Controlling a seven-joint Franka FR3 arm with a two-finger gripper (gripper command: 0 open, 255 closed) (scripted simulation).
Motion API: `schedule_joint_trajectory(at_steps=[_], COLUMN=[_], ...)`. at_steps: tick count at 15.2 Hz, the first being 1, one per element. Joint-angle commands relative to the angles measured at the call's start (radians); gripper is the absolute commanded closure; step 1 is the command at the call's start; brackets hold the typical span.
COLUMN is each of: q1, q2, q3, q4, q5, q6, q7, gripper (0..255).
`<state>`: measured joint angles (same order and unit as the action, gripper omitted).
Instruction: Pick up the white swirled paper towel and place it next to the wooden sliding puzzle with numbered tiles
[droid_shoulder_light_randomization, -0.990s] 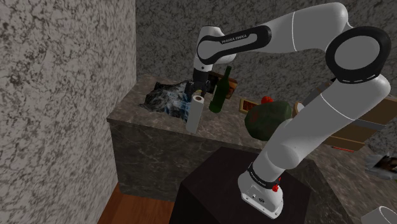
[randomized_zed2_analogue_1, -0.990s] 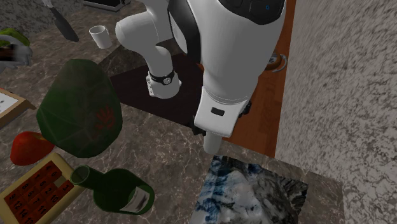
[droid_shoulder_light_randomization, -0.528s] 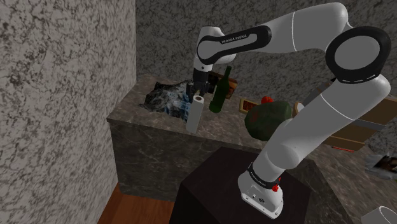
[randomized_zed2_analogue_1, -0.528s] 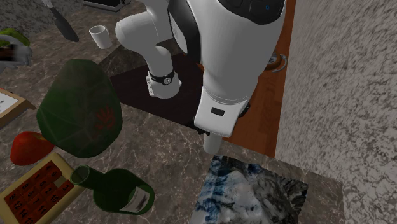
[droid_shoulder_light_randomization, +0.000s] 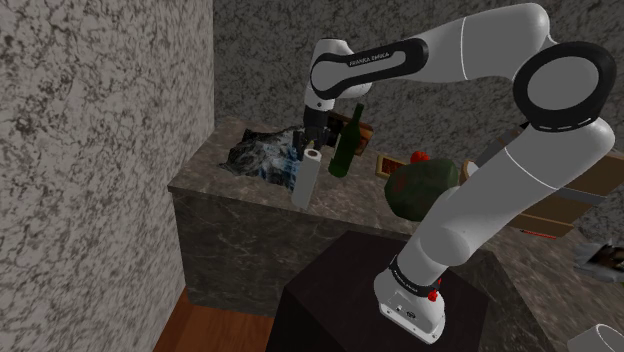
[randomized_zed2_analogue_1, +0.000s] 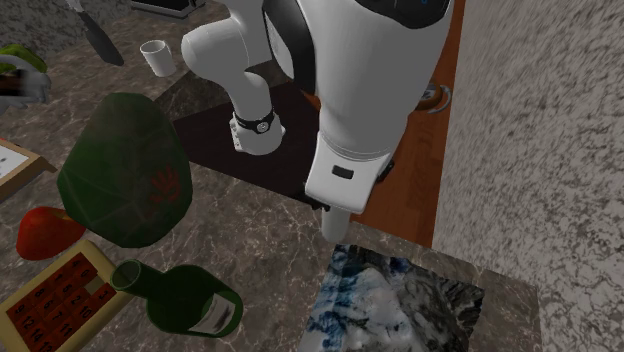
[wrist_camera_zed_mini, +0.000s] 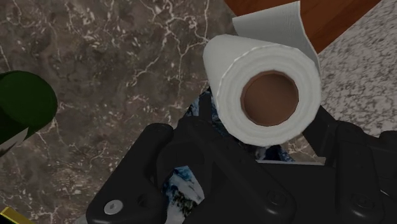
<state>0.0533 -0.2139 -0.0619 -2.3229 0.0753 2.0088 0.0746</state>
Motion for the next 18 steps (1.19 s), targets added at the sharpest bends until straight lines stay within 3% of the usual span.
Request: schedule_joint_trajectory(at_steps=[1, 18], q1=[0.0, -0.001], q2=[-0.01, -0.061], q3=[0.0, 0.001], q4=[0.017, 0.198], q5=[-0.001, -0.009], q6=[-0.026, -0.258], q7=[0.003, 0.022], gripper=[255, 255])
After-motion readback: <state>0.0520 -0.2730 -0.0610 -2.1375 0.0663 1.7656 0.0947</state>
